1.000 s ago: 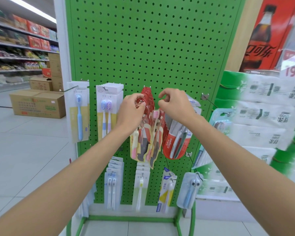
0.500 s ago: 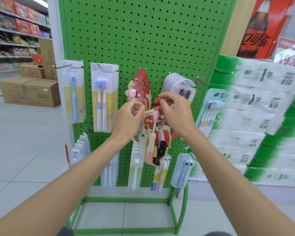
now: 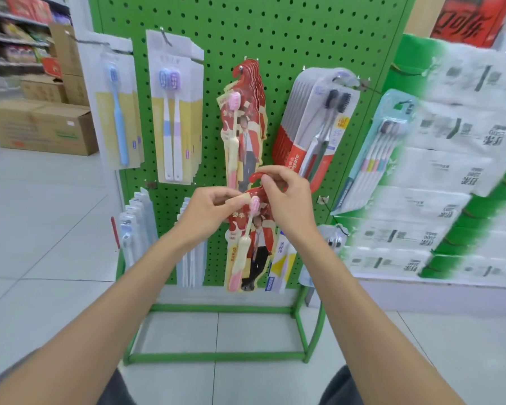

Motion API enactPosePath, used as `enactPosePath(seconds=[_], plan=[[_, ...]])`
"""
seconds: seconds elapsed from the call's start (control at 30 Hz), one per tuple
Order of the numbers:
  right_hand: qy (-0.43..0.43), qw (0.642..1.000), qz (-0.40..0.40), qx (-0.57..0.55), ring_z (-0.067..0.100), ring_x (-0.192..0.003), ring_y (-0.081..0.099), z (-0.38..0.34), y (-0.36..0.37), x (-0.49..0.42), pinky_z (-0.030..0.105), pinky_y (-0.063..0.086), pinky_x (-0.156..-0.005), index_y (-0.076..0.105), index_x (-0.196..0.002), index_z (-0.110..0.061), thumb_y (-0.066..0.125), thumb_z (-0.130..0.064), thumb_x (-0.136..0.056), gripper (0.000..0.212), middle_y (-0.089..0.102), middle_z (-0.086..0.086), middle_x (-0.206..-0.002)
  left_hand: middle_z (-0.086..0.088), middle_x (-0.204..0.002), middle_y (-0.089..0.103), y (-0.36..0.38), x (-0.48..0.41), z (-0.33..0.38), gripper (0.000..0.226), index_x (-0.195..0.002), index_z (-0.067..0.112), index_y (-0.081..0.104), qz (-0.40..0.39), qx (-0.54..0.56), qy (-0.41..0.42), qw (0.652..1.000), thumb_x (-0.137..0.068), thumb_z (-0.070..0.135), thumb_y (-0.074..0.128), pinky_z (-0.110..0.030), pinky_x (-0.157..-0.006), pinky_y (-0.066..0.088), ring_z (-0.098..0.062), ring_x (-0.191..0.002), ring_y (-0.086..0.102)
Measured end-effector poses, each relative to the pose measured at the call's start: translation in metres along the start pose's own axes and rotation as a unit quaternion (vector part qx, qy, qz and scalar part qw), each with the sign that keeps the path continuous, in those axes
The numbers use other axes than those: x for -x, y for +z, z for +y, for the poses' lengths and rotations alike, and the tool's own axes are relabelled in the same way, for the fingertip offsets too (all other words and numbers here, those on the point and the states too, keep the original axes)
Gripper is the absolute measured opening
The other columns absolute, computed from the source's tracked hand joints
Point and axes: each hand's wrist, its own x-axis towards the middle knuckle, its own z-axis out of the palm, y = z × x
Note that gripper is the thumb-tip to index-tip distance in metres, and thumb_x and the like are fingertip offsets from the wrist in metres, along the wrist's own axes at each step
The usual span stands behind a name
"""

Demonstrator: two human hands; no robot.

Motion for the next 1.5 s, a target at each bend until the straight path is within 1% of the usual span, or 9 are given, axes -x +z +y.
enactPosePath(seconds=[0.5,0.7,0.77,0.87,1.03,1.2,1.3,1.37,1.5], plan=[[0.11,0.99,-0.065,-0.057,0.007,-0.078,0.068,0.042,0.018,0.018,0.029,0.055,-0.078,0.073,-0.093,-0.015,0.06,-0.025,-0.096,0.017,0.074,-0.002,-0.085,0.006,-0.076,0.076,-0.003,0.022,-0.025,0.013,-0.087,0.02,0.074,0.037,0.04,-0.053,0.997,-0.093,0.014,0.064,-0.021,-0.066,0.057,-0.007,-0.07,0.07],[0.199,0.961,-0.181,-0.07,0.02,-0.077,0.048,0.052,0.021,0.041,0.052,0.05,-0.083,0.06,-0.096,0.009,0.055,-0.056,-0.089,0.066,0.063,0.036,-0.102,0.007,-0.072,0.075,-0.005,0.023,-0.023,0.008,-0.089,0.02,0.072,0.121,0.105,-0.088,0.983,-0.093,0.018,0.065,-0.019,-0.062,0.055,-0.005,-0.065,0.069],[0.211,0.951,-0.221,-0.052,0.02,-0.075,0.042,0.054,0.019,0.049,0.038,0.046,-0.073,0.055,-0.092,0.011,0.054,-0.063,-0.087,0.074,0.061,0.022,-0.084,0.008,-0.069,0.073,-0.007,0.021,-0.022,0.008,-0.089,0.019,0.072,0.151,0.12,-0.086,0.977,-0.093,0.018,0.065,-0.016,-0.059,0.053,-0.002,-0.062,0.067],[0.254,0.926,-0.26,-0.098,0.02,-0.069,0.061,0.061,0.014,0.061,0.028,0.051,-0.068,0.065,-0.095,0.004,0.053,-0.04,-0.098,0.046,0.067,0.012,-0.082,0.007,-0.071,0.074,-0.009,0.02,-0.021,0.008,-0.09,0.019,0.072,0.166,0.121,-0.082,0.975,-0.093,0.017,0.065,-0.016,-0.059,0.053,-0.003,-0.064,0.068],[0.269,0.902,-0.326,-0.092,0.013,-0.079,0.065,0.076,0.007,0.072,0.036,0.054,-0.083,0.068,-0.101,-0.007,0.066,-0.015,-0.092,0.012,0.073,0.006,-0.092,0.003,-0.078,0.073,-0.009,0.019,-0.022,0.007,-0.092,0.017,0.072,0.207,0.126,-0.078,0.967,-0.093,0.018,0.065,-0.018,-0.059,0.054,-0.004,-0.065,0.068],[0.25,0.899,-0.354,-0.065,0.019,-0.081,0.064,0.078,0.006,0.08,0.036,0.053,-0.079,0.068,-0.106,-0.001,0.07,0.003,-0.084,0.023,0.073,0.015,-0.097,0.0,-0.088,0.074,-0.012,0.017,-0.029,0.01,-0.097,0.02,0.072,0.235,0.088,-0.076,0.965,-0.095,0.018,0.063,-0.029,-0.074,0.059,-0.012,-0.078,0.07],[0.209,0.911,-0.353,-0.049,0.008,-0.065,0.062,0.069,0.008,0.084,0.027,0.053,-0.066,0.064,-0.092,-0.014,0.07,0.006,-0.083,0.022,0.071,-0.003,-0.077,0.002,-0.103,0.071,-0.01,0.017,-0.03,0.02,-0.114,0.023,0.069,0.222,0.032,-0.052,0.973,-0.099,0.022,0.056,-0.024,-0.078,0.058,-0.002,-0.086,0.068],[0.16,0.925,-0.344,-0.005,0.0,-0.056,0.056,0.058,0.011,0.088,0.019,0.049,-0.058,0.057,-0.088,-0.022,0.067,0.002,-0.084,0.026,0.063,-0.012,-0.072,0.003,-0.114,0.065,-0.008,0.018,-0.026,0.033,-0.126,0.027,0.061,0.193,0.014,-0.034,0.981,-0.099,0.041,0.049,-0.018,-0.081,0.054,0.005,-0.094,0.064],[0.071,0.944,-0.316,0.061,-0.001,-0.055,0.045,0.045,0.016,0.096,0.016,0.038,-0.055,0.053,-0.106,-0.025,0.054,-0.011,-0.09,0.022,0.052,-0.008,-0.07,0.005,-0.145,0.038,-0.001,0.026,-0.021,0.078,-0.141,0.04,0.039,0.147,-0.058,0.005,0.987,-0.075,0.079,0.049,-0.043,-0.11,0.039,-0.012,-0.133,0.041]])
